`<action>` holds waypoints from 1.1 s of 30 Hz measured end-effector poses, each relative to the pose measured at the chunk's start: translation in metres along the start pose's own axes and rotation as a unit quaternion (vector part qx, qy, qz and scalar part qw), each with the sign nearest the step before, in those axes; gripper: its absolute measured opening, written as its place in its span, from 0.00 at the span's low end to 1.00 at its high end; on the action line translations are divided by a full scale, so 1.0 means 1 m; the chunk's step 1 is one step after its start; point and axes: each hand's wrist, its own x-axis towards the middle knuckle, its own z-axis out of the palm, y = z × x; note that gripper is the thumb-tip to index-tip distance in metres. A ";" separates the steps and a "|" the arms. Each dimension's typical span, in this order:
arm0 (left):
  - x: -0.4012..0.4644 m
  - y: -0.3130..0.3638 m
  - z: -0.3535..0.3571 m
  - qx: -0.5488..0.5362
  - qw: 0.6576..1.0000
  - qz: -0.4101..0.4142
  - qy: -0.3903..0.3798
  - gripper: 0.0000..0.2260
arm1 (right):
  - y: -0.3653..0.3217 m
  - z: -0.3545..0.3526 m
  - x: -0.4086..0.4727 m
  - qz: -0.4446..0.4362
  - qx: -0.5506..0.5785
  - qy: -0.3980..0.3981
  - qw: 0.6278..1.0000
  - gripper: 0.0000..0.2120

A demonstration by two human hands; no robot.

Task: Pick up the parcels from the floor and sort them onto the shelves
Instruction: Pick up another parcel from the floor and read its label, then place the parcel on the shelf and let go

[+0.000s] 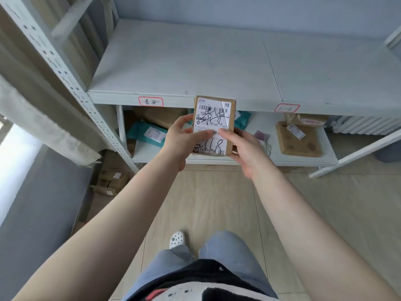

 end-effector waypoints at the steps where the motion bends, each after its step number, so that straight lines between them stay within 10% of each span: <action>1: 0.009 0.006 0.002 -0.002 1.000 0.000 -0.001 0.28 | -0.005 0.000 0.008 -0.001 0.004 0.001 1.000 0.09; 33: 0.311 0.121 0.077 -0.022 0.998 -0.033 0.053 0.29 | -0.139 -0.015 0.313 0.032 -0.003 0.029 0.999 0.13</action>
